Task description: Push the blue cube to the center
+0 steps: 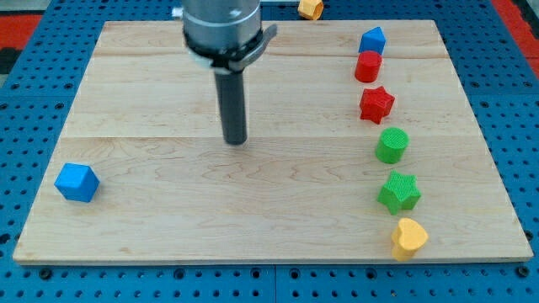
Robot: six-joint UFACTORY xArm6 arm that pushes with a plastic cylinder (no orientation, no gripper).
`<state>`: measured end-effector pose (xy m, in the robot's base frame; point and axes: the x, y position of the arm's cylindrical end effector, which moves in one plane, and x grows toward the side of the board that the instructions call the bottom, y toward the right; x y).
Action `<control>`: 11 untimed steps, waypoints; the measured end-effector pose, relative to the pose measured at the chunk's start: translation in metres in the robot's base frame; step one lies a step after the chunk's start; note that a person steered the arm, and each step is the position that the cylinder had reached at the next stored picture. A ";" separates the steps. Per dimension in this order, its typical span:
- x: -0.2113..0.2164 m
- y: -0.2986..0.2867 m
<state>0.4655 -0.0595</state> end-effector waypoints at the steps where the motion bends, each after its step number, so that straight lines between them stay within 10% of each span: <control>1: 0.045 -0.037; 3: 0.114 -0.136; 5: 0.093 -0.226; 11: 0.008 -0.129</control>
<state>0.4735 -0.1885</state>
